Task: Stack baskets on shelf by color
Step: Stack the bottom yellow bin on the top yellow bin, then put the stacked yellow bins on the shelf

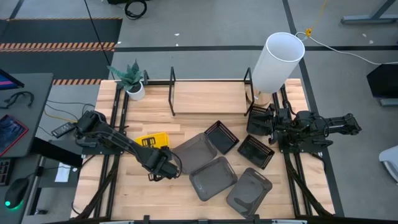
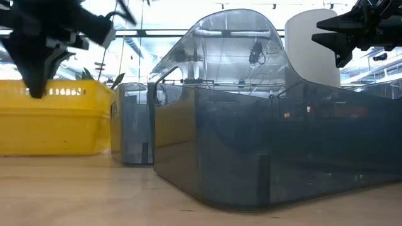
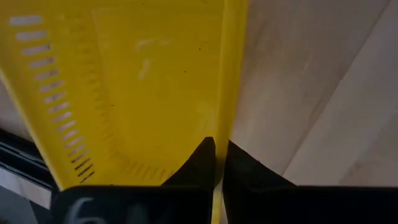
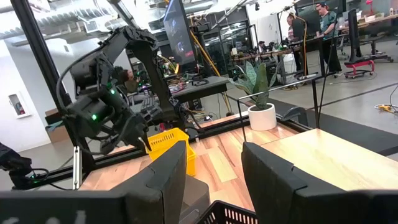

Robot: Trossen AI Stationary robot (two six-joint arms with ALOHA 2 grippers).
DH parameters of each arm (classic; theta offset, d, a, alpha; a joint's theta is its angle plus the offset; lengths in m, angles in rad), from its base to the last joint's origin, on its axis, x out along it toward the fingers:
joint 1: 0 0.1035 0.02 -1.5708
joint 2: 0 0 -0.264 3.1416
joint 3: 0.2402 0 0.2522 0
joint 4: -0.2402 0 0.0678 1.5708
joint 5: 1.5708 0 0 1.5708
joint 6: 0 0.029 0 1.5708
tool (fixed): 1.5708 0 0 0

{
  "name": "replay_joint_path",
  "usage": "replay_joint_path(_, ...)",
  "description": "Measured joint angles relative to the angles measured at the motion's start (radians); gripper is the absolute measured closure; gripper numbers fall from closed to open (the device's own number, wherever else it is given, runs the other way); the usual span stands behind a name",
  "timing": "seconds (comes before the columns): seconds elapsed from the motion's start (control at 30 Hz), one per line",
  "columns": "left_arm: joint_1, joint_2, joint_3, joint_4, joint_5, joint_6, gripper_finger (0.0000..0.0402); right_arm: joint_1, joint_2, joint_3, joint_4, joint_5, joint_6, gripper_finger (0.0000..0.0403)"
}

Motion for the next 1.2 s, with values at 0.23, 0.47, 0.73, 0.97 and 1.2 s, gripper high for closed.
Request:
replay_joint_path(0.23,0.000,0.000,-0.025,0.012,-0.011,-0.045,0.0325,0.000,0.000,0.000,0.000,0.000,0.000,0.0243)
replay_joint_path(0.47,0.001,-0.008,-0.024,0.014,0.000,-0.071,0.0262,0.000,0.000,0.000,0.000,0.000,0.000,0.0243)
replay_joint_path(0.73,0.013,-0.016,0.033,0.009,0.003,-0.096,0.0243,0.000,0.000,0.000,0.000,0.000,0.000,0.0243)
replay_joint_path(0.97,0.019,-0.015,0.038,0.012,0.000,-0.125,0.0241,0.000,0.000,0.000,0.000,0.000,0.000,0.0243)
replay_joint_path(1.2,0.020,-0.015,0.038,0.040,-0.003,-0.124,0.0241,0.000,0.000,0.000,0.000,0.000,0.000,0.0243)
